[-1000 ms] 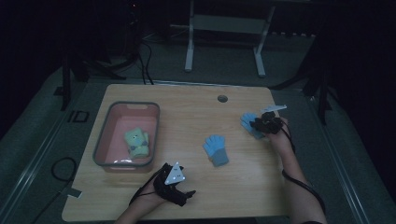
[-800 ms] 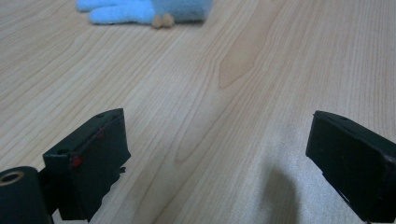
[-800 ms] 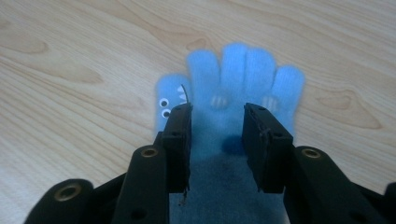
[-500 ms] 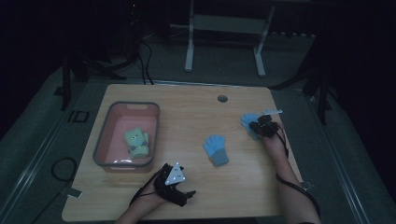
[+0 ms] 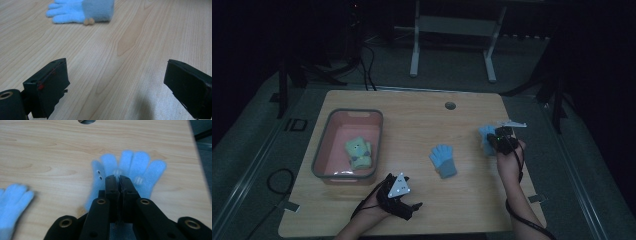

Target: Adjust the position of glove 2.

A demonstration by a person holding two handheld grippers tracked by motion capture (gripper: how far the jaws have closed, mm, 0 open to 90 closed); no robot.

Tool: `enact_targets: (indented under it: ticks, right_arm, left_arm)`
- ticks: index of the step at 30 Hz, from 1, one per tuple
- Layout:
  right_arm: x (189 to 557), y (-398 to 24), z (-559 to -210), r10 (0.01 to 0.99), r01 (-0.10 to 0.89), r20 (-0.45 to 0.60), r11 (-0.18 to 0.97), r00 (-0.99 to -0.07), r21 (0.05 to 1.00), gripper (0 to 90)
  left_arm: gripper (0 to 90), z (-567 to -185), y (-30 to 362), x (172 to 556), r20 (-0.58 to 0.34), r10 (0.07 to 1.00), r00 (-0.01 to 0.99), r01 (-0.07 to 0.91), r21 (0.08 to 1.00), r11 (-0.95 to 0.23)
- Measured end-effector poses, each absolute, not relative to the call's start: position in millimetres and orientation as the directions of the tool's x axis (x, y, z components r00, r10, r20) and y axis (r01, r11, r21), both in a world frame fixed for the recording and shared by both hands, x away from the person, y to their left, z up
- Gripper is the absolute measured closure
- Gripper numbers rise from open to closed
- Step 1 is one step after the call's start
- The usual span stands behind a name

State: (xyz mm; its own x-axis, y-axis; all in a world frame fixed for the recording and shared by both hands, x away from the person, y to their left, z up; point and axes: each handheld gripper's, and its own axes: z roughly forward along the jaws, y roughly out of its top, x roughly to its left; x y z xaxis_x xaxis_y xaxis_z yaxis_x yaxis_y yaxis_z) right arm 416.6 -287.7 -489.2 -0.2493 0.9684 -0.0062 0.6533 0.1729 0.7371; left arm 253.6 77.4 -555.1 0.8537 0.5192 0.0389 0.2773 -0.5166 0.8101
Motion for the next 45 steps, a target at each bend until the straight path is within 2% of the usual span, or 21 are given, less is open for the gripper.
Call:
enact_targets:
  ticks: [12,22,28,38,41,45]
  right_arm:
    - [372.5,-283.6,-485.3,0.967,0.656,-0.027,0.192,-0.253,0.73,86.5]
    - [369.8,-277.5,-526.4,0.956,0.695,-0.04,0.241,-0.292,0.677,86.1]
    - [373.1,-275.4,-542.5,0.949,0.702,-0.053,0.267,-0.31,0.66,82.2]
    - [375.6,-281.2,-533.8,0.938,0.698,-0.038,0.283,-0.345,0.658,71.6]
    - [375.8,-288.2,-527.1,0.924,0.681,-0.016,0.294,-0.383,0.67,68.8]
    - [376.0,-297.6,-519.1,0.865,0.628,0.004,0.361,-0.501,0.689,66.9]
  left_arm:
    - [5.7,-555.4,74.4,253.6,0.043,0.504,0.863,0.264,0.811,-0.522]
    - [5.8,-555.7,75.2,253.7,0.047,0.504,0.862,0.263,0.809,-0.525]
    - [5.7,-557.5,74.9,253.4,0.046,0.5,0.865,0.263,0.807,-0.529]
    - [5.7,-557.6,74.2,252.5,0.046,0.498,0.866,0.261,0.807,-0.529]
    - [5.7,-557.0,74.1,251.9,0.049,0.496,0.867,0.259,0.806,-0.532]
    - [5.8,-557.0,73.8,251.1,0.047,0.498,0.866,0.261,0.807,-0.53]
